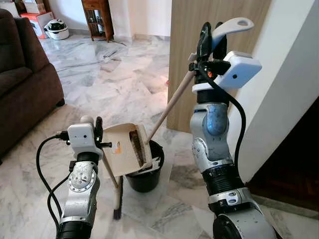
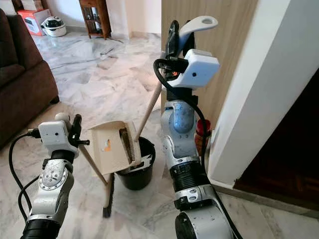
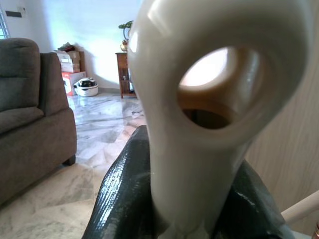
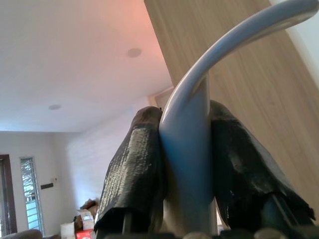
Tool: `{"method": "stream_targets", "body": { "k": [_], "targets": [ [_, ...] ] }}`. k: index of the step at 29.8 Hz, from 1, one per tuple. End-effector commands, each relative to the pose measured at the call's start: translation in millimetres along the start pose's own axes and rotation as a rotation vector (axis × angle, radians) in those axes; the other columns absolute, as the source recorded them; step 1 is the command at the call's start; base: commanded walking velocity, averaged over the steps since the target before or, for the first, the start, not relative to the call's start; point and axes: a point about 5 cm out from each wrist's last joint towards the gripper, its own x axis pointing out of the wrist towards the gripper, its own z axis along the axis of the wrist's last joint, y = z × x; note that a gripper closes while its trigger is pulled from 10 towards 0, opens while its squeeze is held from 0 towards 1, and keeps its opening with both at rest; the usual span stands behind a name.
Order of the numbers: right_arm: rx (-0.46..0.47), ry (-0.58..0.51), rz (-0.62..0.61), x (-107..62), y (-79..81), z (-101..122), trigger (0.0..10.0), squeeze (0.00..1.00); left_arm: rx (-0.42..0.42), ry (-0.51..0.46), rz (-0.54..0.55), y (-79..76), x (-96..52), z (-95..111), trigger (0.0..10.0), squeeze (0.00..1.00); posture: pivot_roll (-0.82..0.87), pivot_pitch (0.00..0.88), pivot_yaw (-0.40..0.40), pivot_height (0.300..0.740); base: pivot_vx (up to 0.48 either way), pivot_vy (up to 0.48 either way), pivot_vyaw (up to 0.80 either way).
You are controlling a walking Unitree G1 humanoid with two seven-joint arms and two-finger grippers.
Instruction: Sweep floor
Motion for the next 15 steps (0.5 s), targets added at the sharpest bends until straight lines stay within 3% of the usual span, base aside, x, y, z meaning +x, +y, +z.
{"method": "stream_targets", "body": {
  "k": [1, 8, 15],
  "targets": [
    [0.074, -0.047, 0.004, 1.6, 12.9, 9.5, 10.0, 0.0, -0.026, -0.058, -0.017, -3.9, 3.0, 11.4, 10.0, 0.0, 0.1, 0.011, 0.033, 0.74, 0.0, 0.0, 0.0],
    [0.079, -0.039, 0.013, 1.0, 12.8, 8.7, 10.0, 0.0, 0.001, -0.042, 0.001, 3.9, -6.1, 8.6, 10.0, 0.0, 0.1, 0.012, 0.036, 0.74, 0.226, 0.0, 0.0],
    [0.084, -0.028, 0.004, 0.8, 10.0, 7.2, 10.0, 0.0, 0.058, -0.044, 0.111, 29.5, -26.6, 9.7, 10.0, 0.0, 0.11, 0.013, 0.035, 0.74, 0.246, 0.0, 0.0]
  ]
}}
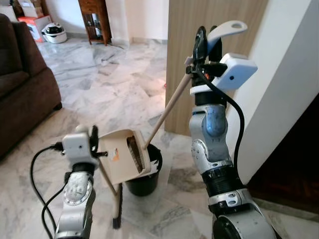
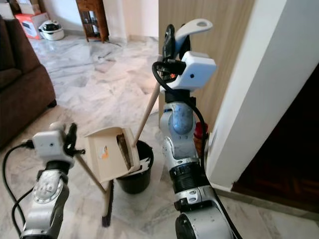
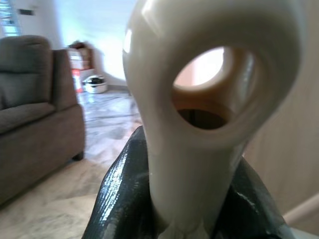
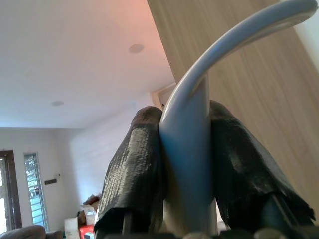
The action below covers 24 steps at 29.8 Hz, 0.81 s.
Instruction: Sweep floor
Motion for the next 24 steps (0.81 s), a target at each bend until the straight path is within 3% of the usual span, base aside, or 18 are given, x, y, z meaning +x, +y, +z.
{"method": "stream_targets", "body": {
  "k": [1, 12, 24],
  "targets": [
    [0.066, -0.056, -0.013, 3.3, 8.3, 10.5, 10.0, 0.0, 0.045, -0.064, 0.08, 17.2, -2.5, 14.6, 10.0, 0.0, 0.11, 0.013, 0.033, 0.74, 0.244, 0.0, 0.0],
    [0.081, -0.039, -0.034, 3.7, 4.2, 8.0, 10.0, 0.0, 0.096, -0.026, 0.204, 34.4, -31.9, 14.5, 10.0, 0.0, 0.11, 0.003, 0.033, 0.74, 0.258, 0.0, 0.0],
    [0.097, -0.024, -0.042, 2.3, 3.1, 5.6, 10.0, 0.0, 0.11, -0.035, 0.215, 36.9, -28.7, 20.7, 10.0, 0.0, 0.12, 0.0, 0.036, 0.74, 0.322, 0.0, 0.0]
  ]
}}
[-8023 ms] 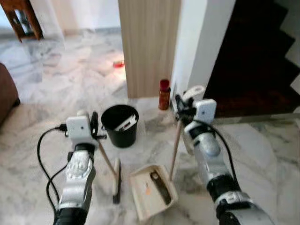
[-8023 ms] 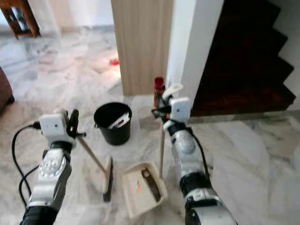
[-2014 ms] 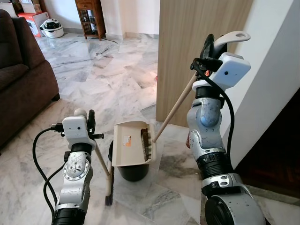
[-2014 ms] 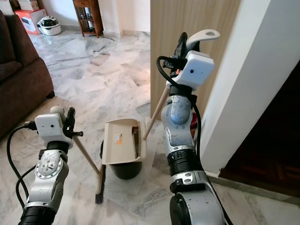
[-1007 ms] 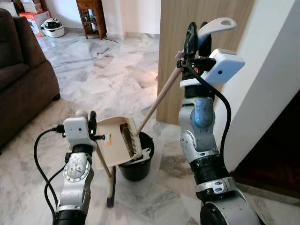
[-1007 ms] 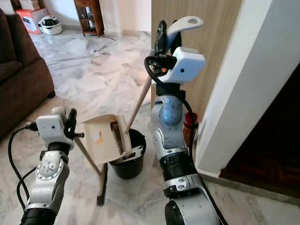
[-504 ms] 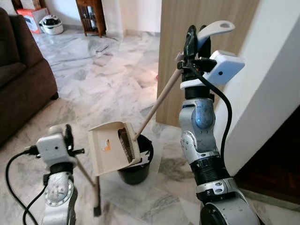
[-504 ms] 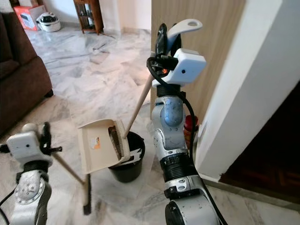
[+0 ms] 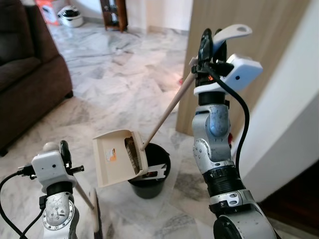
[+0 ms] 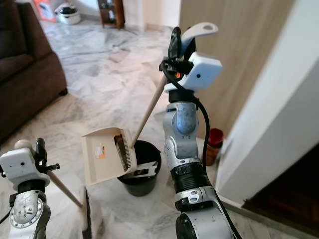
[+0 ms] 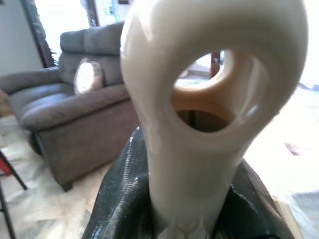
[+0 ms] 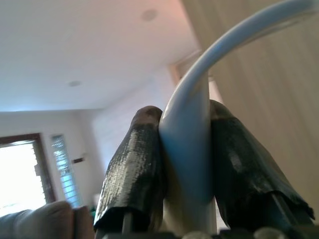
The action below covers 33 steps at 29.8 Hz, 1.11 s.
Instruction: Sweep floor
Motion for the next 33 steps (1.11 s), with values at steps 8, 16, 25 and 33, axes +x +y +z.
{"method": "stream_targets", "body": {
  "k": [8, 16, 25, 33],
  "targets": [
    [0.06, -0.049, -0.026, 2.6, 3.9, 8.4, 10.0, 0.0, 0.008, -0.06, -0.01, -2.8, 4.1, 13.9, 10.0, 0.0, 0.12, 0.0, 0.036, 0.74, 0.362, 0.0, 0.0],
    [0.07, -0.041, -0.02, 2.6, 4.5, 7.6, 10.0, 0.0, 0.01, -0.06, -0.009, -2.3, 4.8, 15.0, 10.0, 0.0, 0.12, 0.0, 0.037, 0.74, 0.363, 0.0, 0.0],
    [0.08, -0.029, -0.001, 2.9, 6.7, 6.6, 10.0, 0.0, 0.007, -0.065, -0.016, -2.3, 6.5, 16.6, 10.0, 0.0, 0.12, 0.0, 0.037, 0.74, 0.322, 0.0, 0.0],
    [0.127, -0.002, 0.164, 1.8, 21.9, 4.3, 10.0, 0.0, -0.012, -0.066, -0.054, -8.1, 5.5, 17.9, 10.0, 0.0, 0.12, 0.0, 0.032, 0.74, 0.0, 0.0, 0.0]
  ]
}}
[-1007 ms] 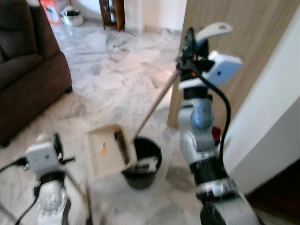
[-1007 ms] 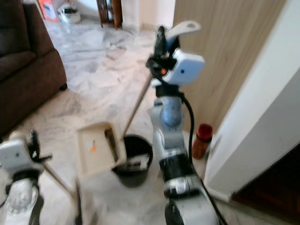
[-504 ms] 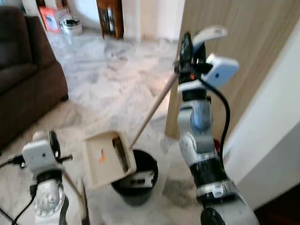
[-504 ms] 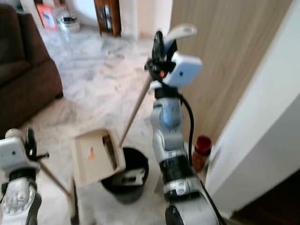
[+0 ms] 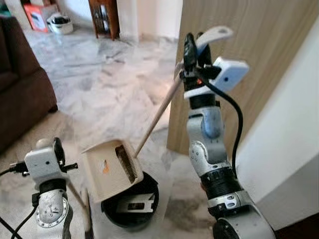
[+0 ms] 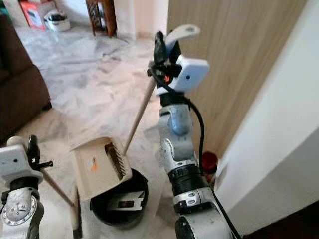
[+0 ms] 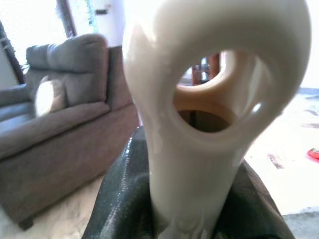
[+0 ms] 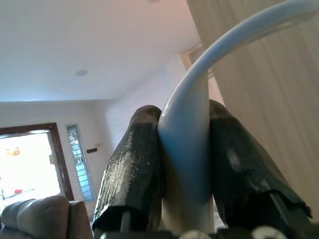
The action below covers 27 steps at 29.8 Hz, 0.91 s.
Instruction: Sweep floor
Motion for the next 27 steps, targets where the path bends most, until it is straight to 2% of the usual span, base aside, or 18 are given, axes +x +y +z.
{"method": "stream_targets", "body": {
  "k": [1, 6, 10, 11, 20, 21, 25, 27],
  "targets": [
    [0.058, -0.056, 0.046, 7.8, 15.4, 10.3, 10.0, 0.0, -0.018, -0.045, -0.027, -5.1, 0.5, 10.0, 10.0, 0.0, 0.12, 0.0, 0.032, 0.74, 0.0, 0.0, 0.0],
    [0.06, -0.054, 0.079, 8.6, 16.7, 10.7, 10.0, 0.0, -0.024, -0.046, -0.034, -5.9, 0.5, 10.7, 10.0, 0.0, 0.12, 0.001, 0.032, 0.74, 0.0, 0.0, 0.0],
    [0.073, -0.074, 0.152, 9.3, 21.8, 14.7, 10.0, 0.0, -0.026, -0.048, -0.041, -6.4, 1.0, 11.4, 10.0, 0.0, 0.12, 0.003, 0.032, 0.74, 0.0, 0.0, 0.0],
    [0.084, -0.09, 0.198, 8.9, 25.9, 17.5, 10.0, 0.0, -0.026, -0.049, -0.044, -6.6, 1.2, 11.7, 10.0, 0.0, 0.12, 0.004, 0.032, 0.74, 0.0, 0.0, 0.0],
    [0.117, -0.113, 0.338, 6.4, 41.4, 22.9, 10.0, 0.0, -0.026, -0.049, -0.052, -7.0, 1.2, 12.1, 10.0, 0.0, 0.13, 0.007, 0.033, 0.74, 0.0, 0.0, 0.0],
    [0.111, -0.115, 0.352, 6.0, 43.5, 23.2, 10.0, 0.0, -0.025, -0.049, -0.054, -7.0, 1.2, 12.1, 10.0, 0.0, 0.13, 0.007, 0.033, 0.74, 0.0, 0.0, 0.0],
    [-0.02, -0.174, 0.32, 7.2, 42.4, 29.0, 10.0, 0.0, -0.023, -0.049, -0.055, -6.5, 1.2, 12.4, 10.0, 0.0, 0.13, 0.009, 0.032, 0.74, 0.0, 0.0, 0.0],
    [-0.047, -0.206, 0.311, 8.1, 41.6, 33.2, 10.0, 0.0, -0.023, -0.049, -0.056, -6.4, 1.3, 12.5, 10.0, 0.0, 0.13, 0.009, 0.032, 0.74, 0.0, 0.0, 0.0]
  ]
}}
